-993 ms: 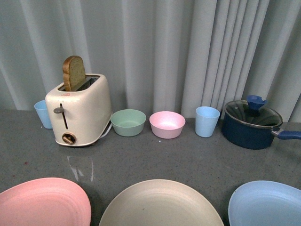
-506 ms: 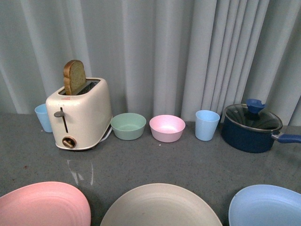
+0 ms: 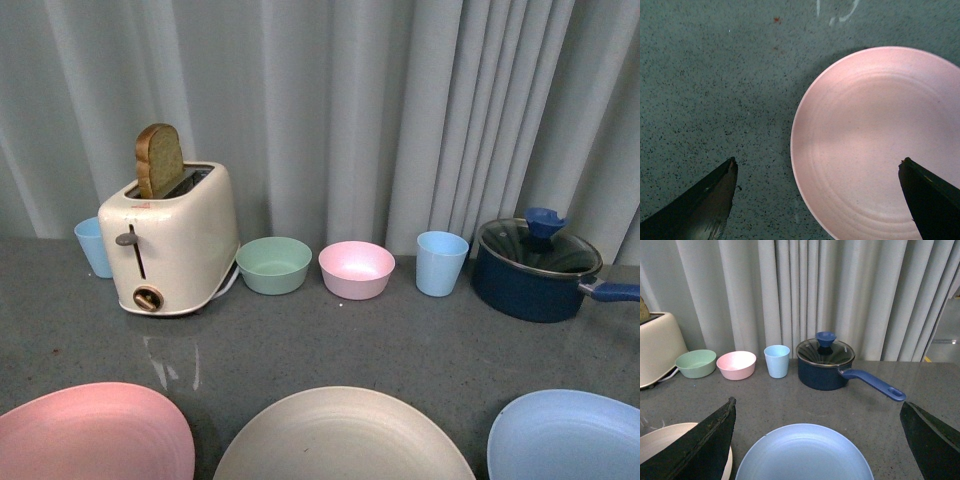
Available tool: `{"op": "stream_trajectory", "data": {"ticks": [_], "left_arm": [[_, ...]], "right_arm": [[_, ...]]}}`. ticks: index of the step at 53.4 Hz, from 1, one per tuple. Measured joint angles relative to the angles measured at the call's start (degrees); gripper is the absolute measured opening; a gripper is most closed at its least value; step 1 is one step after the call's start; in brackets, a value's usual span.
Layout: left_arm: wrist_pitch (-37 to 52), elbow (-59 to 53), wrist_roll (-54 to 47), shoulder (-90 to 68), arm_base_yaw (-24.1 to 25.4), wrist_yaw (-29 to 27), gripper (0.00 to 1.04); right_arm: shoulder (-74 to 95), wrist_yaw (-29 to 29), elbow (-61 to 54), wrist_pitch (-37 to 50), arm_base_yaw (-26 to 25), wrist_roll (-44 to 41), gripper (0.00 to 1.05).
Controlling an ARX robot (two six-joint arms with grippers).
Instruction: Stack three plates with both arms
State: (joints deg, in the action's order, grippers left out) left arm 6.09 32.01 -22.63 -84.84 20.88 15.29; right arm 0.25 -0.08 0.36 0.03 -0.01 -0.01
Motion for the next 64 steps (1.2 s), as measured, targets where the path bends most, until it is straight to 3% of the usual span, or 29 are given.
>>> {"op": "stream_trajectory", "data": {"ticks": [26, 64], "left_arm": [[-0.87, 13.90, -2.25, -23.56, -0.61, -3.28, 0.98], [-7.30, 20.33, -2.60, -32.70, -0.83, -4.00, 0.98]], "right_arm": [[0.00, 0.00, 0.00, 0.00, 0.00, -0.02, 0.97], [0.00, 0.00, 0.00, 0.00, 0.00, 0.00, 0.97]]}}
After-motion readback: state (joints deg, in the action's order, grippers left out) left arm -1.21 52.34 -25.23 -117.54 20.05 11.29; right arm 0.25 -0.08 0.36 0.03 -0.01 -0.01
